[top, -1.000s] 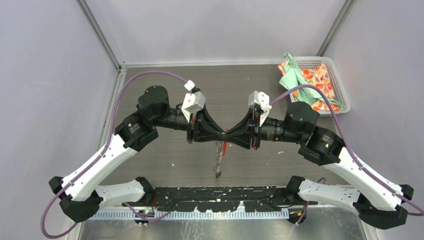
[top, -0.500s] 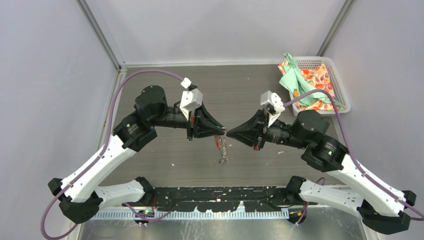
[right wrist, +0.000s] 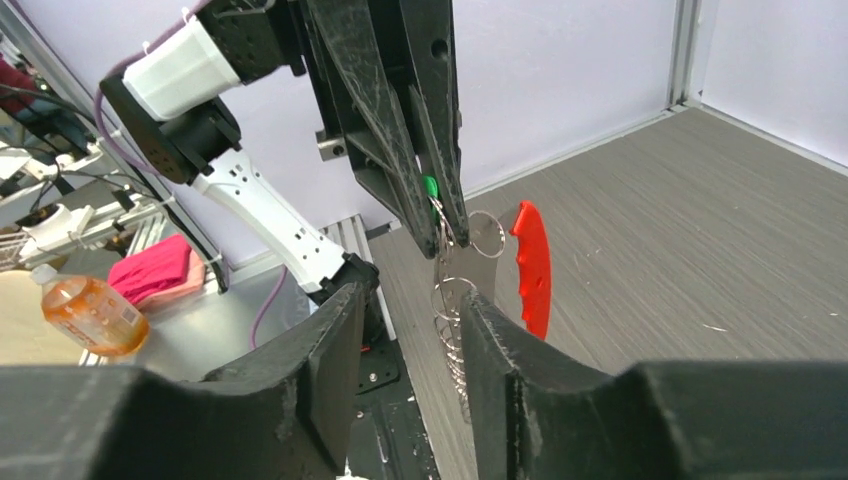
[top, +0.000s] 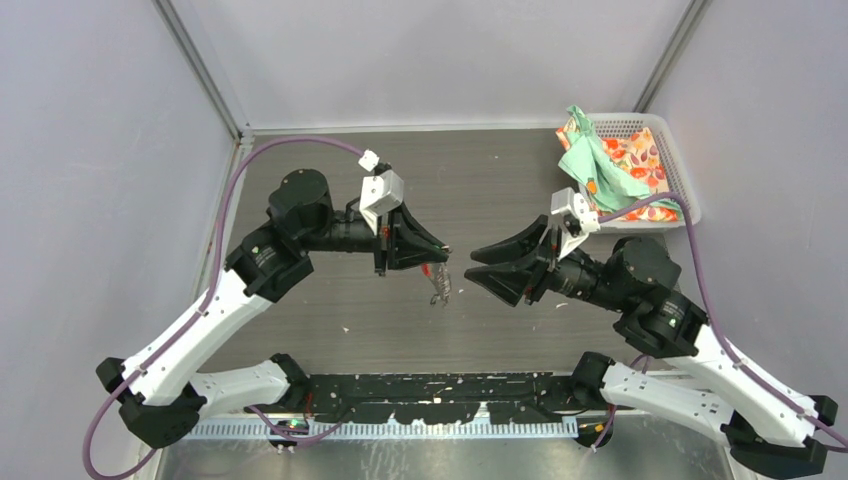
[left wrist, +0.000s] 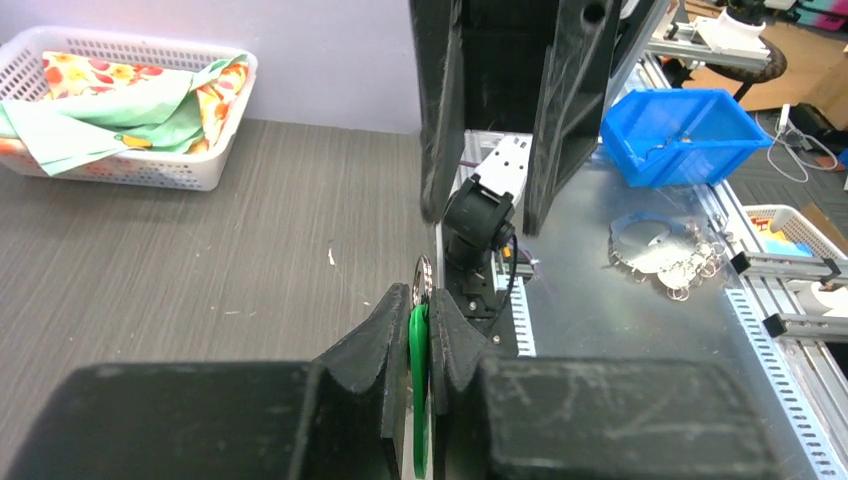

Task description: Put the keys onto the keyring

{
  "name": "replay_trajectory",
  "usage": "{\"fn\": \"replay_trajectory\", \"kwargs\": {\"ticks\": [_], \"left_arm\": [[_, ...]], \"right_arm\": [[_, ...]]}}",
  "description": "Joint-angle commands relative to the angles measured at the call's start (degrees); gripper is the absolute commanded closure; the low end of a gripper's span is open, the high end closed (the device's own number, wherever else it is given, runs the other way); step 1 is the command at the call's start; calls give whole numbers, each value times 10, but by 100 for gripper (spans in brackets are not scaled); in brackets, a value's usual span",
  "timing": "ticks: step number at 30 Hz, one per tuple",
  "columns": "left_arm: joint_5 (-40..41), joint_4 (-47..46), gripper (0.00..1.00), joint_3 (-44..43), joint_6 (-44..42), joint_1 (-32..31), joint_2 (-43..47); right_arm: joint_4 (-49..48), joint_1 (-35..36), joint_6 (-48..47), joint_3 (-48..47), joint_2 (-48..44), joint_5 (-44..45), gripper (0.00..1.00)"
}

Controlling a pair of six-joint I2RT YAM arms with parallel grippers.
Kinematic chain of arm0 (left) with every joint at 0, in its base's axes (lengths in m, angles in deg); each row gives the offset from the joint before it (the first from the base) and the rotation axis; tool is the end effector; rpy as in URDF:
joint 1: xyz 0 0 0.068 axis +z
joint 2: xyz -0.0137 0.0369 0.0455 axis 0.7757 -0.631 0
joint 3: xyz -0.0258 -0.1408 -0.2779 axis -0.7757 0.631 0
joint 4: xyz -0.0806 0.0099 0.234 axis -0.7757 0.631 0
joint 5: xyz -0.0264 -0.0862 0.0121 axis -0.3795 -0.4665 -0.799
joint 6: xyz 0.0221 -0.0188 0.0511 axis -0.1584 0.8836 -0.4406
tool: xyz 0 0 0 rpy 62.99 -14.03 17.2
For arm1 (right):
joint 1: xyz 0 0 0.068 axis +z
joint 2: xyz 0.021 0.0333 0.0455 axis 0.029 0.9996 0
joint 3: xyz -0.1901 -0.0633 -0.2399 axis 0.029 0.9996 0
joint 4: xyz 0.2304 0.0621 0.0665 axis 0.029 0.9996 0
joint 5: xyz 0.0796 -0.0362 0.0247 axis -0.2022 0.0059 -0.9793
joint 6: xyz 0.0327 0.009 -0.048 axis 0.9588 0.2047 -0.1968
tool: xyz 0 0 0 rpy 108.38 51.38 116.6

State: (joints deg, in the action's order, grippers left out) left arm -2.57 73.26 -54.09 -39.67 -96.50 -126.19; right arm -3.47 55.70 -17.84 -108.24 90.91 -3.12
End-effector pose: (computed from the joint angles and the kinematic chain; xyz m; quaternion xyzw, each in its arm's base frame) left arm 0.1062 -0.1521 0.4878 0.4699 0.5416 -0.5351 0.4466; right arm 0.0458 0.0839 0.4553 -0.3099 0.5727 0.5115 0.5607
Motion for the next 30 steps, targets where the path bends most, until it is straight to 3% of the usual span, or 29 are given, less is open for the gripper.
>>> {"fn": "replay_trajectory", "kwargs": {"ticks": [1, 7, 16, 27, 30], "left_arm": [[-8, -46, 100, -38, 27, 4, 3], [-15, -51, 100, -57, 41, 3, -1], [-18, -56, 100, -56, 47, 4, 7], [-16, -54, 100, -52, 47, 4, 11], [-15, -56, 100, -51, 47, 3, 10]], "right_arm": [[-79, 3, 10, 17, 23, -28, 53], [-187, 4, 28, 30, 64, -60, 54], [-288, 3, 76, 47, 83, -81, 73], [-252, 3, 80, 53, 49, -59, 74], [-257, 3, 77, 53, 45, -49, 87]]}}
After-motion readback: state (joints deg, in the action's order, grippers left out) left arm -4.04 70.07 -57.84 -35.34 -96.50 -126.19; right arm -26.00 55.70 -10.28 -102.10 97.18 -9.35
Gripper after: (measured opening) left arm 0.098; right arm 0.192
